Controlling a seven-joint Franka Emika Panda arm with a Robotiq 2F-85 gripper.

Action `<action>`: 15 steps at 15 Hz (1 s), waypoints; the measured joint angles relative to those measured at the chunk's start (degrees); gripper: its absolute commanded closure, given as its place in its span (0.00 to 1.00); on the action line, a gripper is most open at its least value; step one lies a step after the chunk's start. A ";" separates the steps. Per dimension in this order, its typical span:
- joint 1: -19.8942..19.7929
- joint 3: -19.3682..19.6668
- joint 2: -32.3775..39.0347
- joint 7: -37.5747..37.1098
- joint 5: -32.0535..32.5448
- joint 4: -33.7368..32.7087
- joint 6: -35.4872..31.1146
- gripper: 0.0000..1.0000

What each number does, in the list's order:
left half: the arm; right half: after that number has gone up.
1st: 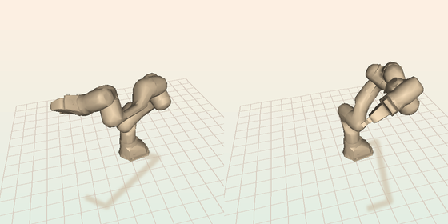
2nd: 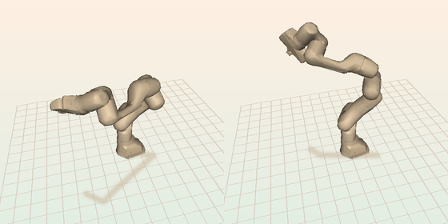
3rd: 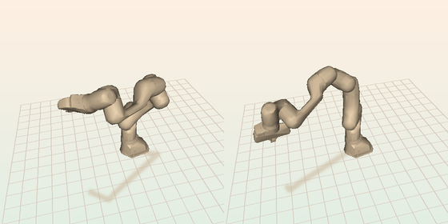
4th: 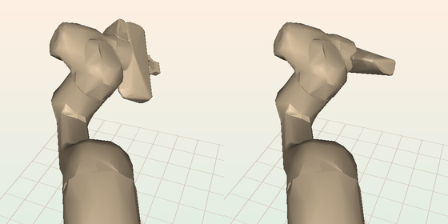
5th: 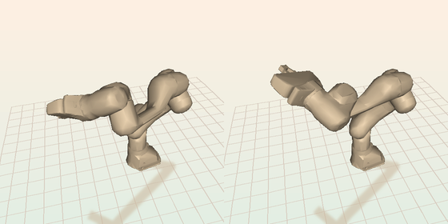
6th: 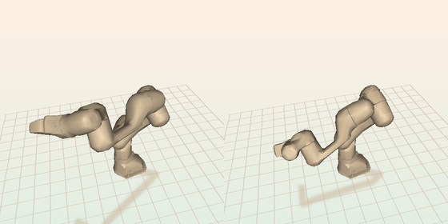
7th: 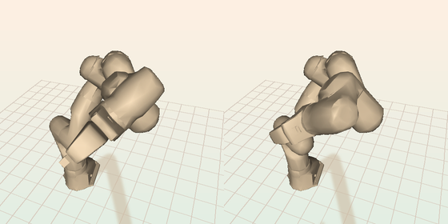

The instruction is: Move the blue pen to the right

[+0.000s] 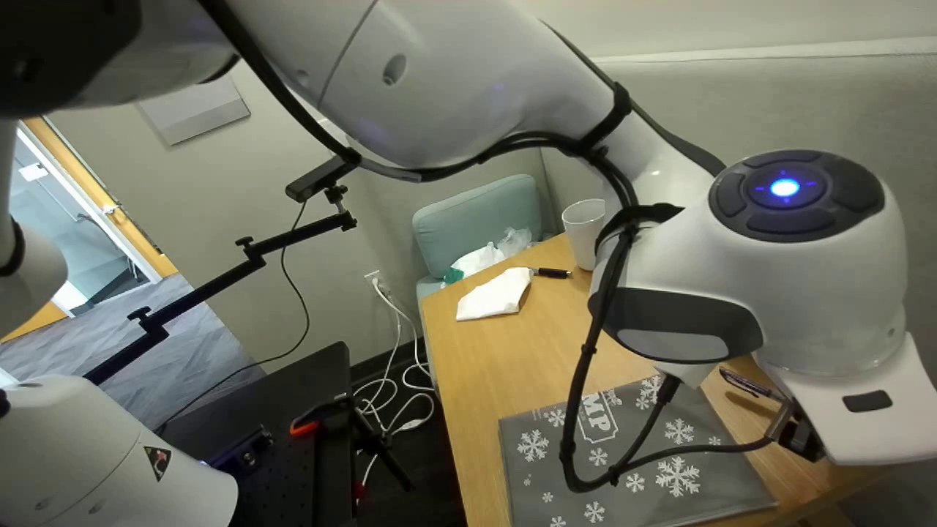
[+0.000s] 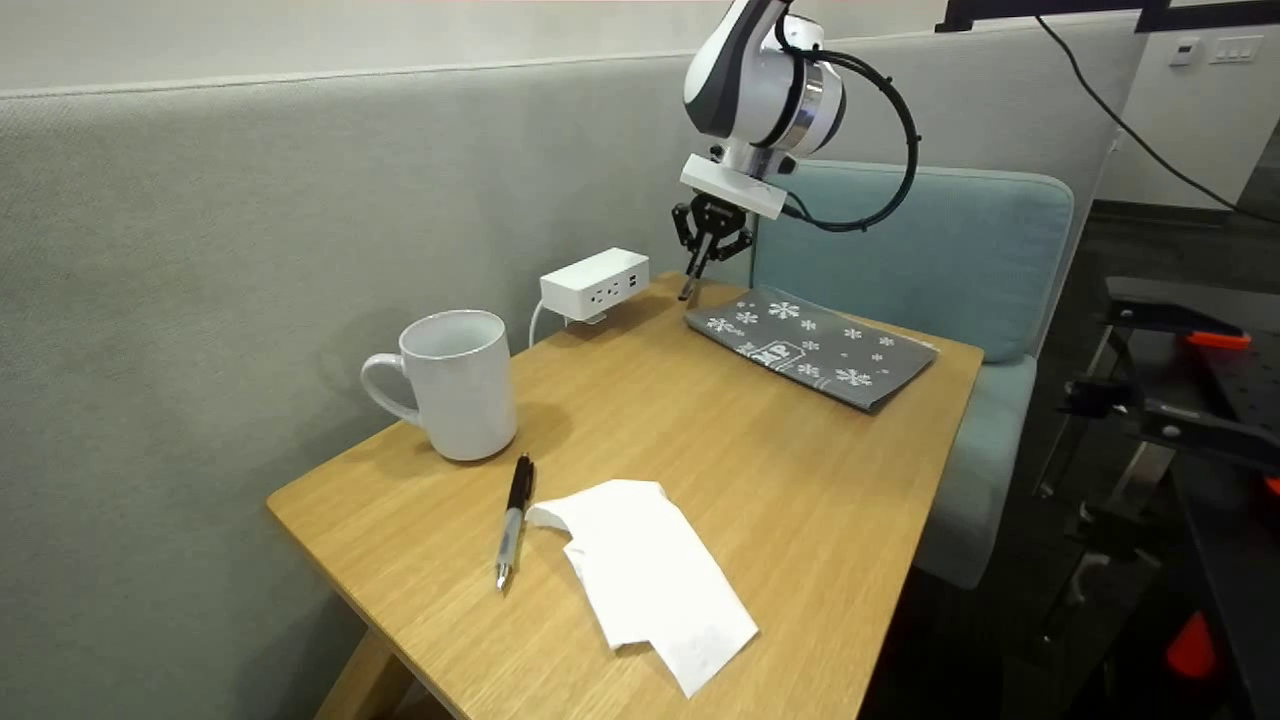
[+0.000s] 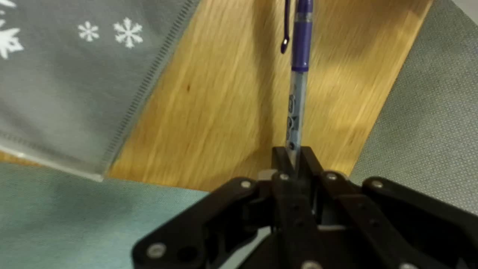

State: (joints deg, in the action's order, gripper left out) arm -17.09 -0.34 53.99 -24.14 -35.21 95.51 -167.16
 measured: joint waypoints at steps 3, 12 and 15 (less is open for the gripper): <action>0.47 0.03 1.58 0.00 0.00 -1.27 0.00 0.57; 0.44 -0.55 -0.65 0.11 -0.33 -0.08 -0.50 0.00; -1.97 -3.51 -6.49 3.01 -3.28 5.15 -0.57 0.00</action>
State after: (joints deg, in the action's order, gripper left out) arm -19.06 -3.85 47.50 -21.13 -38.49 100.66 -167.73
